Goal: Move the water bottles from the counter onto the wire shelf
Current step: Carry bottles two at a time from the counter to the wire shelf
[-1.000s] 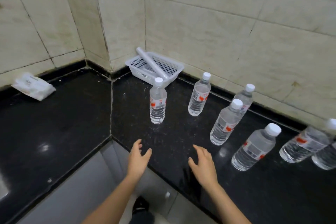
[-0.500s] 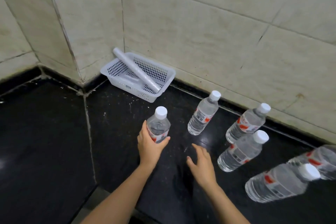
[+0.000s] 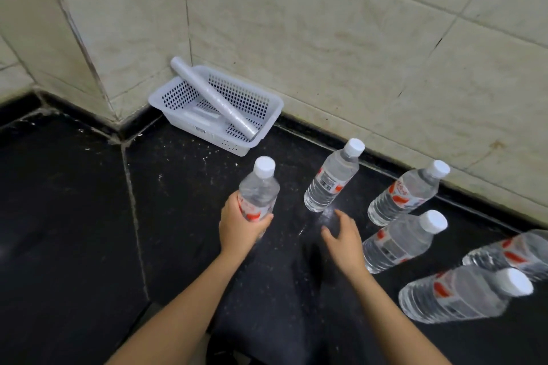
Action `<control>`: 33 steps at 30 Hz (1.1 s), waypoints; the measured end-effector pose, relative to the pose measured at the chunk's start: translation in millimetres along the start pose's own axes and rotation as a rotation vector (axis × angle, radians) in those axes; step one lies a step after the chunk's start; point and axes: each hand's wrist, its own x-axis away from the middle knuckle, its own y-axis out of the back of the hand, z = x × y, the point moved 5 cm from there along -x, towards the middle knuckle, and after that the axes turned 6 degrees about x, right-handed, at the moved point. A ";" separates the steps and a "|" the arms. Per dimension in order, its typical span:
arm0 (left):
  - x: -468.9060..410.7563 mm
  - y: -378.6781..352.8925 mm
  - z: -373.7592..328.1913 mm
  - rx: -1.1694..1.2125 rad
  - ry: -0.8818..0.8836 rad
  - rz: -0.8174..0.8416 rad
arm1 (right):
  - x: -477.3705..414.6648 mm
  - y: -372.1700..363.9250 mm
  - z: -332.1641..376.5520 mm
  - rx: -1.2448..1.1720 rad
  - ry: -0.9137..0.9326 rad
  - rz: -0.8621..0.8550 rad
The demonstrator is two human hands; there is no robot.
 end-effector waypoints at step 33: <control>-8.3 -21.4 -23.4 -0.024 -0.051 0.130 | -29.2 -2.2 -2.0 -0.440 -0.172 -0.200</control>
